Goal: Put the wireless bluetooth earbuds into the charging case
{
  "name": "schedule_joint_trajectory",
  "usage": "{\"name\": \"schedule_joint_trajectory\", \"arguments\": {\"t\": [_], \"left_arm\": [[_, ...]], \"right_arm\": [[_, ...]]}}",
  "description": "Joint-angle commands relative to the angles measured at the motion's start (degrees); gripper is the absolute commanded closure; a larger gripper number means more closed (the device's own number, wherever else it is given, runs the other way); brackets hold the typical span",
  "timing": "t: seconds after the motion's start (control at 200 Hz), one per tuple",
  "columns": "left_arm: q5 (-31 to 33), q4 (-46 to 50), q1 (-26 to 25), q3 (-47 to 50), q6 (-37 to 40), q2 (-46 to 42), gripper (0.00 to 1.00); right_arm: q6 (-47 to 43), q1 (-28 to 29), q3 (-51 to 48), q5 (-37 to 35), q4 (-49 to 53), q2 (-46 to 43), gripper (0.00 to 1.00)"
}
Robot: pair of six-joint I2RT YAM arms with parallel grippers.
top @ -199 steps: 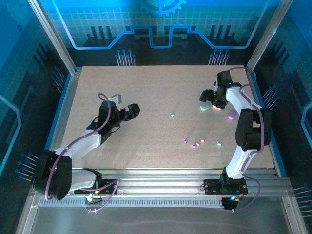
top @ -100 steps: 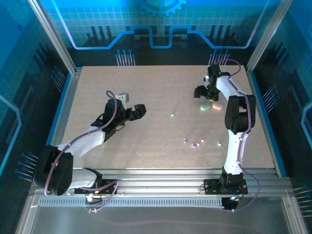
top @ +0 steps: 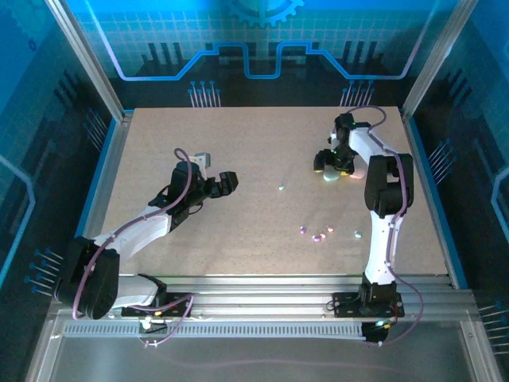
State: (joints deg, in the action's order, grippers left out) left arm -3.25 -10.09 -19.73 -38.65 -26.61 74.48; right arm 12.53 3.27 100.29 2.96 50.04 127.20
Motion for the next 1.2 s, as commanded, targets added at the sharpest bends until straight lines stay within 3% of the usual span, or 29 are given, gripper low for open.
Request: {"name": "schedule_joint_trajectory", "arguments": {"t": [0.0,0.39,0.475,0.64,0.755,1.196], "left_arm": [[0.69,1.21,-0.58,-2.15,1.80,-0.39,0.01],[1.04,1.30,-0.58,-2.12,2.07,-0.81,0.01],[1.14,1.17,-0.58,-1.92,2.26,-1.13,0.01],[1.14,0.89,-0.53,-1.36,2.41,-2.04,0.01],[0.96,0.91,-0.53,-1.23,2.41,-2.49,0.01],[1.12,1.32,-0.57,-0.52,2.41,-3.90,0.01]], "right_arm": [[-0.67,0.93,-2.27,4.12,2.28,-3.95,0.17],[-3.14,3.28,-8.89,15.43,0.10,-9.59,0.15],[-4.18,4.31,-8.62,12.11,1.47,-10.36,0.15],[-7.96,5.87,-8.80,-2.82,0.33,-11.53,0.16],[-13.24,7.31,-8.60,-6.26,-2.44,-10.98,0.18],[-20.27,9.50,-4.91,-3.67,-0.38,-4.99,0.29]]}}
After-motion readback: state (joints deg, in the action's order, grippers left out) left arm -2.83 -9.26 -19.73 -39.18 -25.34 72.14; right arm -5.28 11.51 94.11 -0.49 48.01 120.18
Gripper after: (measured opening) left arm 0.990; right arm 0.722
